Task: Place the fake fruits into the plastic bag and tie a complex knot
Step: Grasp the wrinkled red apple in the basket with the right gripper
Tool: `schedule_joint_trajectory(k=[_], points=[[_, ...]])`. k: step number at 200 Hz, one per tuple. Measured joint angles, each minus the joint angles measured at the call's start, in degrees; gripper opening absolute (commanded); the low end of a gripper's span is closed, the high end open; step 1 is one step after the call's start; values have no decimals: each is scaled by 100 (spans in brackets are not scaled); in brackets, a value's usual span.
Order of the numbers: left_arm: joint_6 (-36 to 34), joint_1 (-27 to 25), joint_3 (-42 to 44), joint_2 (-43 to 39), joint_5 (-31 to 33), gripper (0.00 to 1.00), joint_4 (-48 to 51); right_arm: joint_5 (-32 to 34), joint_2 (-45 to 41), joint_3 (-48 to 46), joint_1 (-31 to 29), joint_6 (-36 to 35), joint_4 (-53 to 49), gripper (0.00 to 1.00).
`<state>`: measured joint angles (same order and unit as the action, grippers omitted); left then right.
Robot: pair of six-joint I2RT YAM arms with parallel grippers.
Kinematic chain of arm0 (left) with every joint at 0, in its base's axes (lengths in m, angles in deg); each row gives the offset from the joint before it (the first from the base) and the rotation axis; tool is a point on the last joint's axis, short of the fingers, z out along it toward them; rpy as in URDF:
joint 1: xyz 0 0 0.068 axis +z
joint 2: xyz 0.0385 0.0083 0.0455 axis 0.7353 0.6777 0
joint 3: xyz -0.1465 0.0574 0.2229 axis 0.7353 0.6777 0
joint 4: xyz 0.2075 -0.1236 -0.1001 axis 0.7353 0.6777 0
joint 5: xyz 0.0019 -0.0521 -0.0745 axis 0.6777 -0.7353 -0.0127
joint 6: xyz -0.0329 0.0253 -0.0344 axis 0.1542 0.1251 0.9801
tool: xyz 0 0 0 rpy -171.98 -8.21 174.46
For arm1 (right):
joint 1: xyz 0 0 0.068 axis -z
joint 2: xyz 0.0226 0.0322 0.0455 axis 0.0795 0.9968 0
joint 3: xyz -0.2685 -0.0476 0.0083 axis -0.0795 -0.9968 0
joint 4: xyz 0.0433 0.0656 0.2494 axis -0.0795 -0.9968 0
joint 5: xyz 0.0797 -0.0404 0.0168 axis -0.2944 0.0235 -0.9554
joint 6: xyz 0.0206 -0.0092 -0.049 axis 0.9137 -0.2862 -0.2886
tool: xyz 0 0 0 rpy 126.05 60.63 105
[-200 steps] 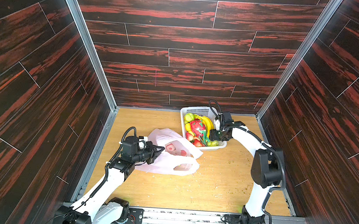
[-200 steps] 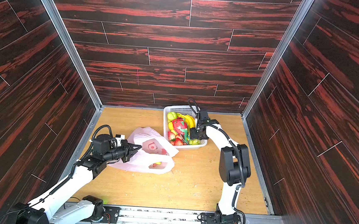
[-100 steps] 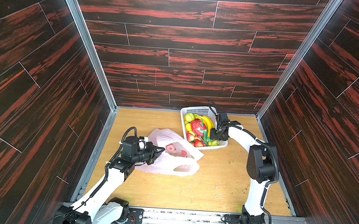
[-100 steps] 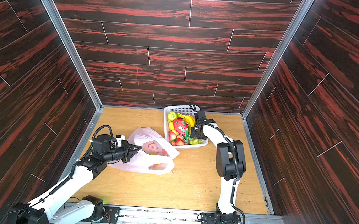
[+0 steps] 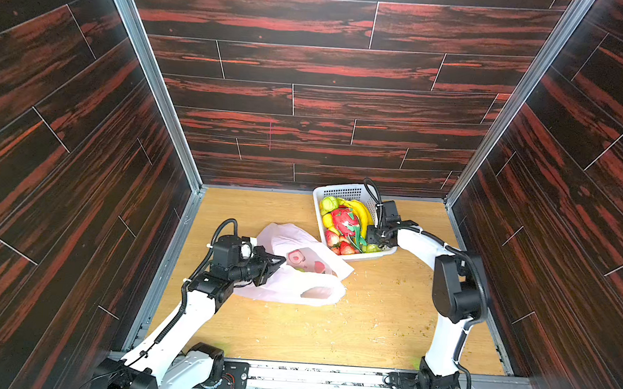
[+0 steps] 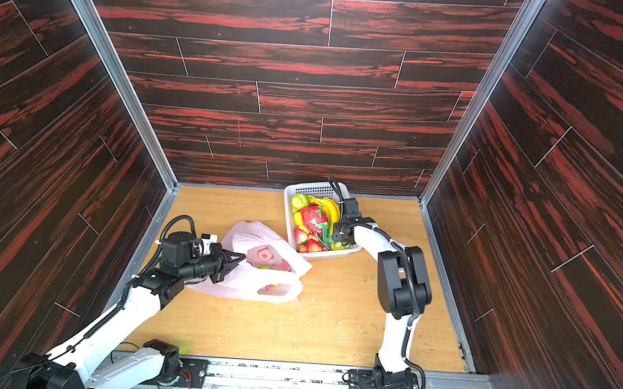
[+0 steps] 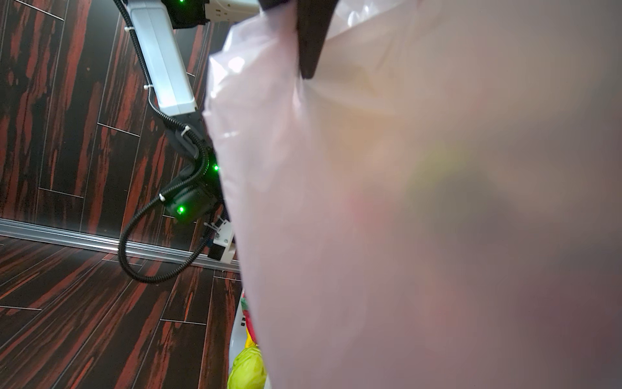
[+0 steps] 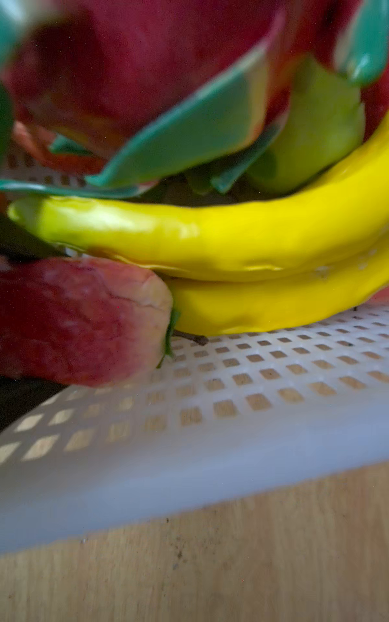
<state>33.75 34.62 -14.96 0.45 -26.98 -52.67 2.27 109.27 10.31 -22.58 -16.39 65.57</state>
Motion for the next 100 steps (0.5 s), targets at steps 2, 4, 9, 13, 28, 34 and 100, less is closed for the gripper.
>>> schedule_joint_trajectory(k=[2,4,9,13,28,34,100], points=[[0,0,0,0,2,0,2,0,-22,-15,0,-2,7,19],[-2,0,0,0,0,0,4,0,-57,-39,2,-24,26,19],[-4,0,0,0,2,0,13,-13,-129,-87,2,-48,46,19],[-11,0,0,0,2,0,22,-24,-186,-125,2,-79,66,19],[-20,0,0,0,4,0,61,-72,-470,-262,4,-168,140,18],[-22,0,0,0,4,0,76,-96,-601,-315,4,-197,173,18],[-22,0,0,0,4,0,94,-988,-1838,-605,4,-289,313,18]])
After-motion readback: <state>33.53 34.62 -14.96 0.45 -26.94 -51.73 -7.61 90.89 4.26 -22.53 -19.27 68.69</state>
